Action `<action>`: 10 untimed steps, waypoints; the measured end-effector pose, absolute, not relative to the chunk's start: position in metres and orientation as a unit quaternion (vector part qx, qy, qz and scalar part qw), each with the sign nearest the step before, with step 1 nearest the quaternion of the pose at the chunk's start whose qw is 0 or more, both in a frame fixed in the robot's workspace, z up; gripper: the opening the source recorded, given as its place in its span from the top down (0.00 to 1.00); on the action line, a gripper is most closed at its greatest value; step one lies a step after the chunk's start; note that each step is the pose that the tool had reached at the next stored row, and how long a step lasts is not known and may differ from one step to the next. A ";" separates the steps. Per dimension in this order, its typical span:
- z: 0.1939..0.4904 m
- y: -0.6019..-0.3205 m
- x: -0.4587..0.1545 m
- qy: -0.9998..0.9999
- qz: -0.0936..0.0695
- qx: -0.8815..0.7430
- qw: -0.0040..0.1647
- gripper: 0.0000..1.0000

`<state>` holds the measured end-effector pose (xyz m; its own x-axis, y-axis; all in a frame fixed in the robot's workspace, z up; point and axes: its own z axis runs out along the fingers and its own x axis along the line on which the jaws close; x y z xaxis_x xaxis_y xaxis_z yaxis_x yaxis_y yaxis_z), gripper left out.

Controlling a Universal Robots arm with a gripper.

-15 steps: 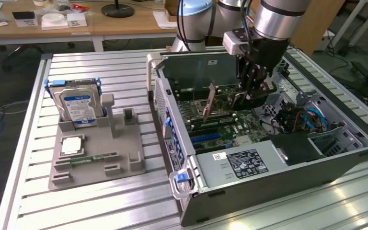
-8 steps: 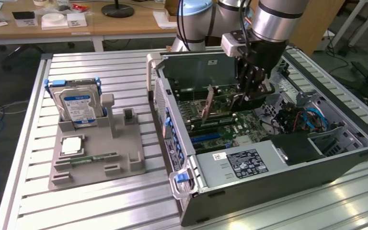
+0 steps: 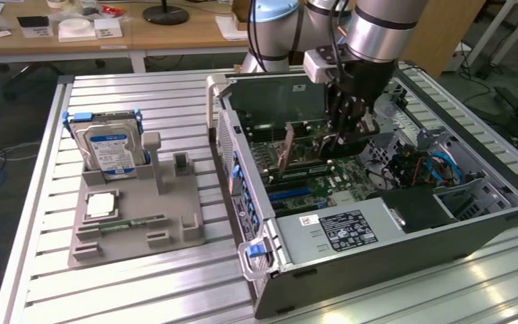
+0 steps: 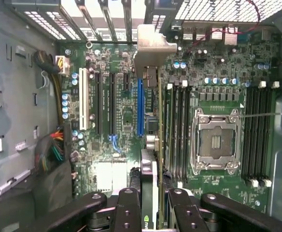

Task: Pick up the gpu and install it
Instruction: 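Insert the gpu into the slot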

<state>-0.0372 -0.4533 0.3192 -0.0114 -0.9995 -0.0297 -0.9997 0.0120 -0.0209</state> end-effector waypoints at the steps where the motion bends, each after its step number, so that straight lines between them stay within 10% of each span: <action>1: 0.318 -0.453 -0.038 0.711 0.003 -0.703 0.018 0.73; 10: 0.314 -0.458 -0.045 0.711 0.003 -0.703 0.018 0.73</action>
